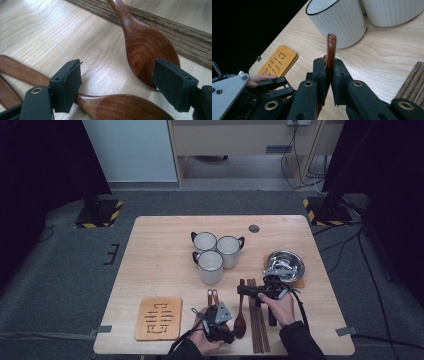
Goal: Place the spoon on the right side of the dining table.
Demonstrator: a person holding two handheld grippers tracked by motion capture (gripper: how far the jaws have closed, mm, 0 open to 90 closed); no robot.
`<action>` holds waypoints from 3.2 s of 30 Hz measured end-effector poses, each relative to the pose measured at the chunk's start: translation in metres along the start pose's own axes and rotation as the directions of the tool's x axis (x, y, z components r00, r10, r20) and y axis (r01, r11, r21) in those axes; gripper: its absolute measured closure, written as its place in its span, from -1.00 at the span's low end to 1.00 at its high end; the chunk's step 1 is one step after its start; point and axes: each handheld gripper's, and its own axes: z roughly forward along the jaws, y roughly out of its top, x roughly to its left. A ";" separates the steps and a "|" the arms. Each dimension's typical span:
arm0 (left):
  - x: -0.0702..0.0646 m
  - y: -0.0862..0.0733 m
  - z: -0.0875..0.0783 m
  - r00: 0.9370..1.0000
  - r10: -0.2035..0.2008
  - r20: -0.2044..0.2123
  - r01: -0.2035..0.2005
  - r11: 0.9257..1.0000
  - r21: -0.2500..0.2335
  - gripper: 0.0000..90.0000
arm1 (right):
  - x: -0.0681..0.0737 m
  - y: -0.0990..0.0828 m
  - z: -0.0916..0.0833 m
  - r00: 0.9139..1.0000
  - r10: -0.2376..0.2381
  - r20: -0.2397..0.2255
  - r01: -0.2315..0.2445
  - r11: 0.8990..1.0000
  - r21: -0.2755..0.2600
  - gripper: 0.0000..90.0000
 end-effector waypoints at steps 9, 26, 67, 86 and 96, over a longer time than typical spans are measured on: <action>0.000 0.001 0.000 1.000 -0.003 -0.014 0.003 1.000 0.009 -0.49 | 0.004 0.003 -0.005 1.000 -0.001 -0.005 0.000 1.000 -0.029 0.89; 0.020 0.003 -0.026 0.993 -0.113 -0.023 0.111 0.989 -0.094 -0.50 | 0.007 0.012 -0.022 0.999 -0.041 0.018 0.043 0.994 -0.105 0.89; 0.142 -0.080 -0.121 0.823 -0.427 -0.374 0.386 0.904 -0.181 -0.63 | 0.003 0.028 -0.057 0.998 -0.037 0.054 0.049 0.966 -0.254 0.89; 0.179 -0.107 -0.126 0.750 -0.471 -0.464 0.457 0.877 -0.152 -0.66 | 0.001 0.031 -0.062 0.997 -0.037 0.066 0.053 0.962 -0.268 0.89; 0.185 -0.111 -0.121 0.740 -0.472 -0.480 0.467 0.873 -0.138 -0.66 | 0.001 0.033 -0.064 0.997 -0.033 0.066 0.051 0.957 -0.284 0.89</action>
